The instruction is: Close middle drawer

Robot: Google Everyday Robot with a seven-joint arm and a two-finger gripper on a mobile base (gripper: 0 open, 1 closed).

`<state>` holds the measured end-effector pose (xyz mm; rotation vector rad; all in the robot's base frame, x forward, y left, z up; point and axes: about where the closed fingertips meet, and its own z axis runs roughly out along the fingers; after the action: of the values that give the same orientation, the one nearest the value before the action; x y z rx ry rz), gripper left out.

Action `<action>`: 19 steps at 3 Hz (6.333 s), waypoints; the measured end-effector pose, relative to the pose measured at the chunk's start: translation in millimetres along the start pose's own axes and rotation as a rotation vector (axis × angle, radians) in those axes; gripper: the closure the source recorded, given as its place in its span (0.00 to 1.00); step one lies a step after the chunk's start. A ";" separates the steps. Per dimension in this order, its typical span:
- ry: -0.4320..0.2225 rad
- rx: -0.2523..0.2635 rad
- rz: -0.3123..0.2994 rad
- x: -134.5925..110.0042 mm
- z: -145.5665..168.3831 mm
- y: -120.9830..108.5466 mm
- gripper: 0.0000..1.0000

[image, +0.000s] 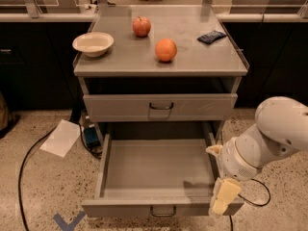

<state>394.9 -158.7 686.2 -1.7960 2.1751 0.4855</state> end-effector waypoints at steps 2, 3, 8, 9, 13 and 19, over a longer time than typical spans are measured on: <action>-0.049 -0.117 -0.003 20.0 89.9 37.1 0.00; -0.065 -0.184 0.018 33.2 128.2 64.2 0.00; -0.132 -0.397 0.000 35.4 225.2 119.0 0.00; -0.093 -0.392 0.003 38.4 227.6 104.2 0.00; -0.112 -0.355 0.023 52.3 227.6 61.1 0.00; -0.046 -0.283 0.077 83.3 246.1 7.3 0.00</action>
Offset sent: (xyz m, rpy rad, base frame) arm -0.0686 0.0435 -0.1457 0.1145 0.1675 0.0809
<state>372.1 -126.7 429.3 -1.8202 2.2421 0.8831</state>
